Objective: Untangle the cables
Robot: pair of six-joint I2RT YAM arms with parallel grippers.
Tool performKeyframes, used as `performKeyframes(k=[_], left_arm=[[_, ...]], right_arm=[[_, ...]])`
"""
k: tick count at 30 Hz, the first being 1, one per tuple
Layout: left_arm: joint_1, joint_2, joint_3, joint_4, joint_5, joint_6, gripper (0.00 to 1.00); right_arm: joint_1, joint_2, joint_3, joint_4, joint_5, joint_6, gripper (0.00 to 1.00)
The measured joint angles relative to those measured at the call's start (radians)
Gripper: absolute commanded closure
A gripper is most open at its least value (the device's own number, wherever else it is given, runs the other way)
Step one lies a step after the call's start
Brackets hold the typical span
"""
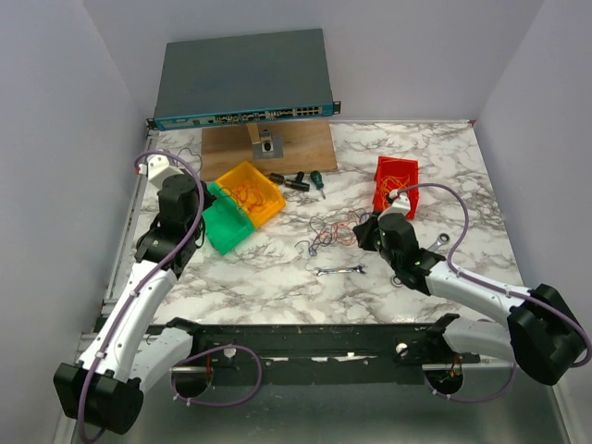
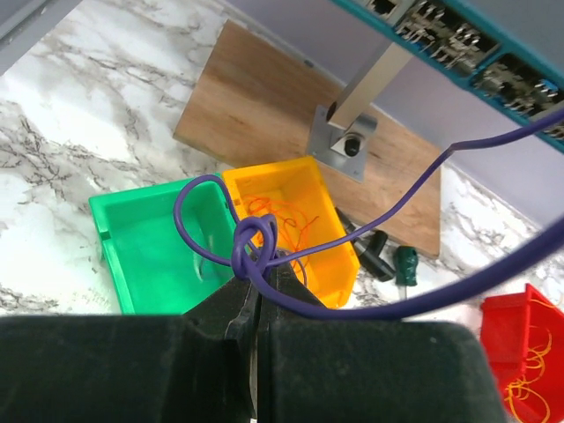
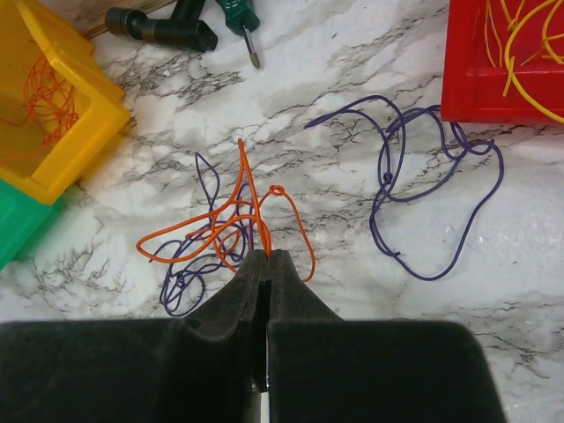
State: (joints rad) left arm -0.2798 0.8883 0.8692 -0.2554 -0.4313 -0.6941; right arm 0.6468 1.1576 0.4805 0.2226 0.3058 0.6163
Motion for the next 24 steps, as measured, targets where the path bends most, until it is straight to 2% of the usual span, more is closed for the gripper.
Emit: performKeyframes(k=[12, 18, 24], left_arm=[[0.026, 0.109, -0.011, -0.011, -0.036, -0.042, 1.00], [0.036, 0.234, -0.011, -0.027, -0.053, -0.073, 1.00], [0.037, 0.248, -0.017, 0.055, 0.112, -0.036, 1.00]], right_arm=[[0.000, 0.012, 0.000, 0.018, -0.027, -0.008, 0.99], [0.000, 0.013, 0.000, 0.021, -0.032, -0.012, 0.99], [0.000, 0.013, 0.000, 0.021, -0.032, -0.018, 0.99]])
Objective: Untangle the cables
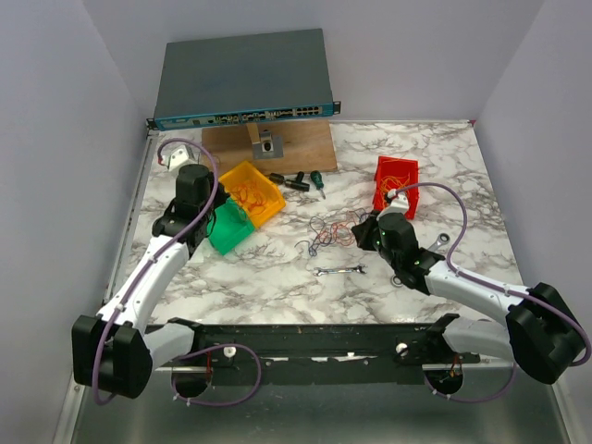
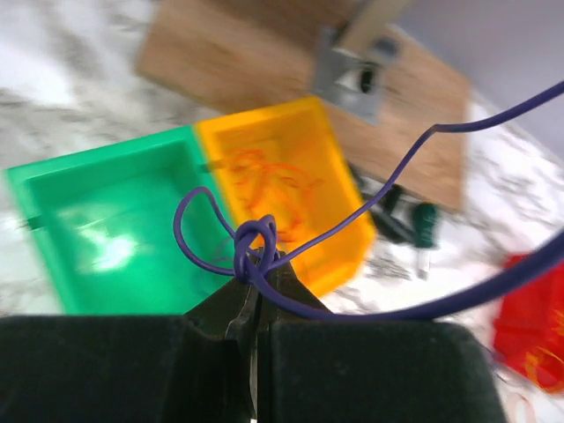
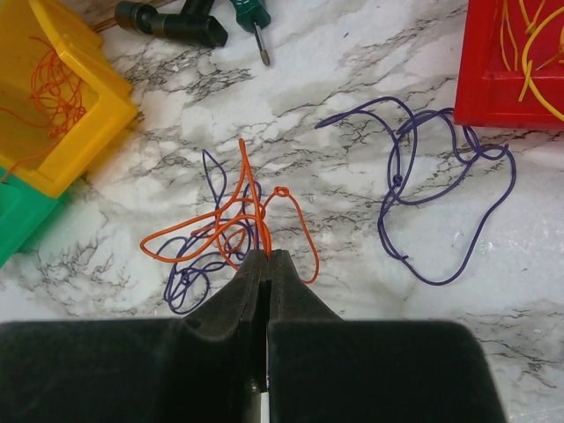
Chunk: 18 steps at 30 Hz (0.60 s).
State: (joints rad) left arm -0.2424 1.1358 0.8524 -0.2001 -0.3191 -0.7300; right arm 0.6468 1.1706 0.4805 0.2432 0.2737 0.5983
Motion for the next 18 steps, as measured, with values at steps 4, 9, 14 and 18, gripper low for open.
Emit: performKeyframes(k=[4, 9, 14, 18], left_arm=[[0.000, -0.024, 0.024, 0.078, 0.201, 0.008, 1.00], [0.000, 0.000, 0.173, 0.109, 0.433, -0.005, 1.00], [0.000, -0.015, 0.246, 0.164, 0.554, -0.029, 1.00], [0.001, -0.041, 0.246, 0.160, 0.567, -0.035, 1.00]], right_arm=[[0.000, 0.000, 0.000, 0.000, 0.000, -0.005, 0.99], [0.000, 0.003, 0.004, 0.000, -0.005, -0.005, 0.99], [0.000, 0.003, 0.005, 0.000, -0.010, -0.005, 0.99], [0.000, 0.000, 0.005, -0.001, -0.010, -0.006, 0.99]])
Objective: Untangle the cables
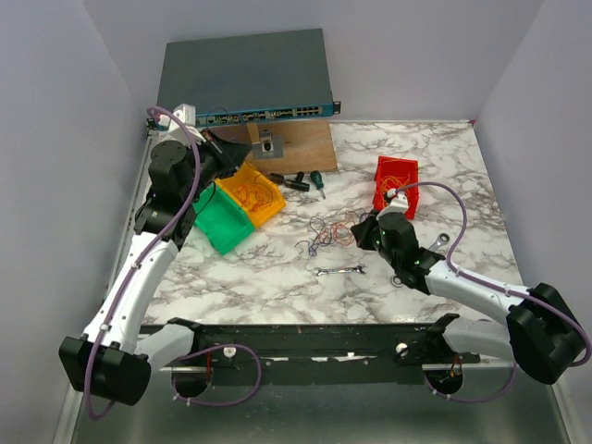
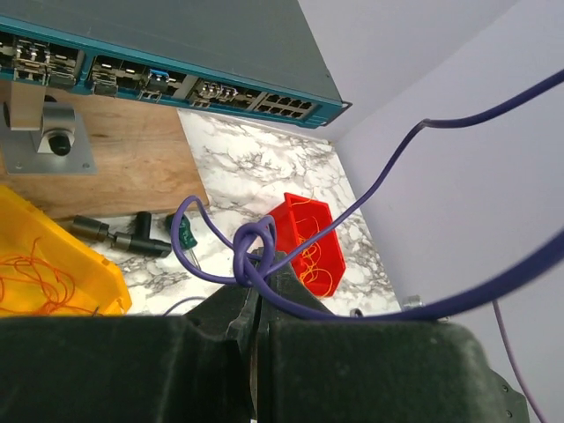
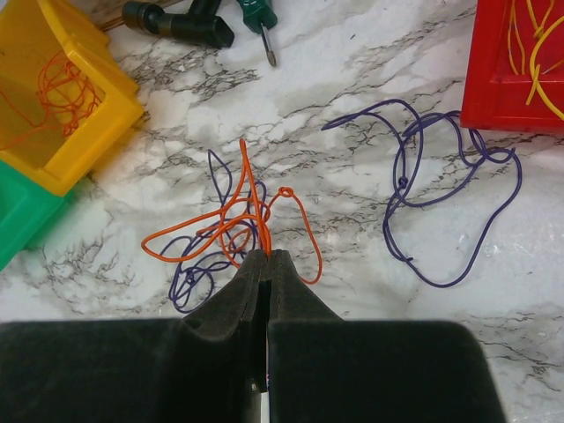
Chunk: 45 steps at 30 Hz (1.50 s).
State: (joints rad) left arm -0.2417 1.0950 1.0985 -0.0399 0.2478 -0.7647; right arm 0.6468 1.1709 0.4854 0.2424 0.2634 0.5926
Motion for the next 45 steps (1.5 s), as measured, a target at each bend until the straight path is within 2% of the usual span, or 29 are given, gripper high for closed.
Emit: performKeyframes(k=[11, 14, 17, 21, 25, 29, 30, 32, 34, 37, 45], left_arm=[[0.020, -0.088, -0.125, -0.026, -0.111, -0.034, 1.00], [0.024, -0.027, -0.201, 0.013, -0.100, -0.060, 1.00], [0.025, 0.069, -0.214, 0.023, -0.070, -0.075, 1.00], [0.025, 0.148, -0.214, 0.072, -0.003, -0.095, 1.00], [0.024, 0.156, -0.192, 0.135, 0.052, -0.117, 1.00], [0.026, 0.189, -0.129, 0.151, 0.055, -0.114, 1.00], [0.026, 0.193, -0.124, 0.150, 0.045, -0.109, 1.00], [0.026, 0.190, -0.127, 0.140, 0.020, -0.097, 1.00], [0.026, 0.171, -0.151, 0.143, -0.013, -0.081, 1.00], [0.027, 0.116, -0.205, 0.161, -0.023, -0.060, 1.00], [0.027, -0.045, -0.229, 0.227, 0.009, -0.001, 1.00]], right_arm=[[0.000, -0.019, 0.000, 0.000, -0.002, 0.001, 0.99], [0.000, -0.025, 0.000, -0.002, -0.008, 0.001, 0.99], [0.000, -0.040, 0.000, -0.007, -0.008, 0.001, 0.99], [0.000, -0.069, 0.000, -0.010, -0.008, 0.000, 0.99], [0.000, -0.090, 0.000, -0.010, -0.007, 0.000, 0.99], [0.000, -0.090, 0.000, -0.013, -0.008, -0.002, 0.99], [0.000, -0.090, 0.000, -0.013, -0.013, -0.009, 0.90], [0.000, -0.079, 0.003, -0.019, -0.026, -0.024, 0.47], [0.000, -0.033, 0.035, -0.059, -0.038, -0.038, 0.29], [-0.001, 0.074, 0.114, -0.102, -0.092, -0.094, 0.23], [0.014, 0.244, 0.238, -0.014, -0.446, -0.289, 0.26]])
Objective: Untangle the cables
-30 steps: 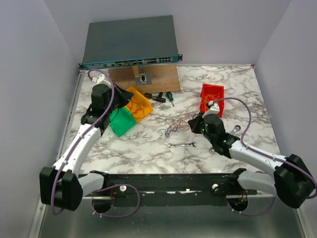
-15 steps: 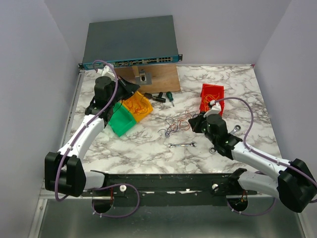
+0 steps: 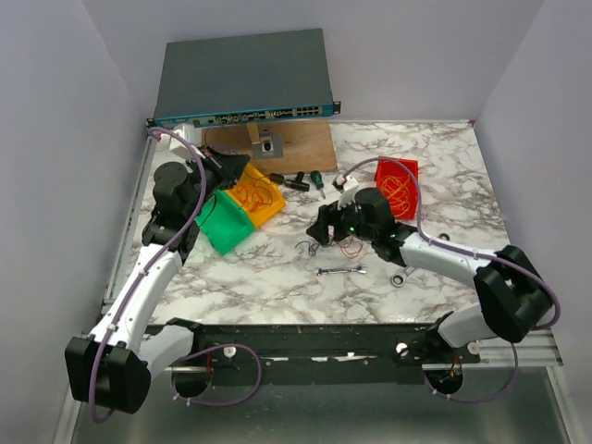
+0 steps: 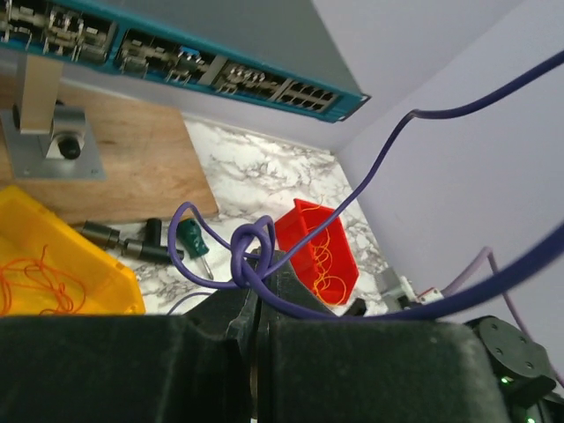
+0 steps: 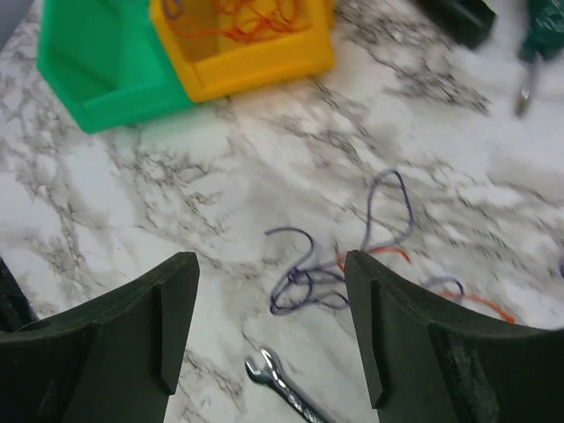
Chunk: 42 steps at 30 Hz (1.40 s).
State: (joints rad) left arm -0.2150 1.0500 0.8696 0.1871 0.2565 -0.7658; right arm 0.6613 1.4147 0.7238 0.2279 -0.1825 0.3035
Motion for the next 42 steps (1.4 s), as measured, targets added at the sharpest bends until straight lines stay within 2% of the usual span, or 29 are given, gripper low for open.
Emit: performKeyframes(k=[6, 10, 16, 21, 23, 24, 27, 30, 35, 42], left_arm=[[0.000, -0.047, 0.005, 0.018, 0.004, 0.017, 1.00], [0.000, -0.046, 0.006, 0.017, 0.005, 0.018, 1.00], [0.004, -0.046, 0.007, 0.013, 0.005, 0.018, 1.00], [0.007, -0.046, 0.014, 0.005, 0.005, 0.017, 1.00], [0.009, -0.046, 0.021, 0.006, 0.006, 0.016, 1.00], [0.010, -0.046, 0.024, 0.006, 0.007, 0.016, 1.00], [0.011, -0.045, 0.028, 0.006, 0.010, 0.012, 1.00], [0.014, -0.037, 0.040, 0.007, 0.013, 0.005, 1.00], [0.032, -0.019, 0.071, 0.010, 0.017, -0.018, 1.00], [0.072, 0.001, 0.193, 0.011, 0.017, -0.044, 1.00]], right_arm=[[0.092, 0.208, 0.161, 0.140, -0.079, -0.187, 0.26], [0.128, 0.340, 0.175, 0.306, -0.089, -0.271, 0.31], [0.130, 0.519, 0.228, 0.478, -0.092, -0.298, 0.35], [0.138, 0.609, 0.314, 0.575, -0.084, -0.311, 0.35], [0.144, 0.640, 0.352, 0.609, -0.077, -0.315, 0.41], [0.146, 0.653, 0.367, 0.618, -0.075, -0.317, 0.47], [0.153, 0.695, 0.420, 0.626, -0.068, -0.328, 0.77], [0.158, 0.717, 0.440, 0.632, -0.061, -0.331, 0.98], [0.159, 0.723, 0.438, 0.640, -0.045, -0.330, 0.99], [0.159, 0.723, 0.409, 0.647, -0.039, -0.321, 0.99]])
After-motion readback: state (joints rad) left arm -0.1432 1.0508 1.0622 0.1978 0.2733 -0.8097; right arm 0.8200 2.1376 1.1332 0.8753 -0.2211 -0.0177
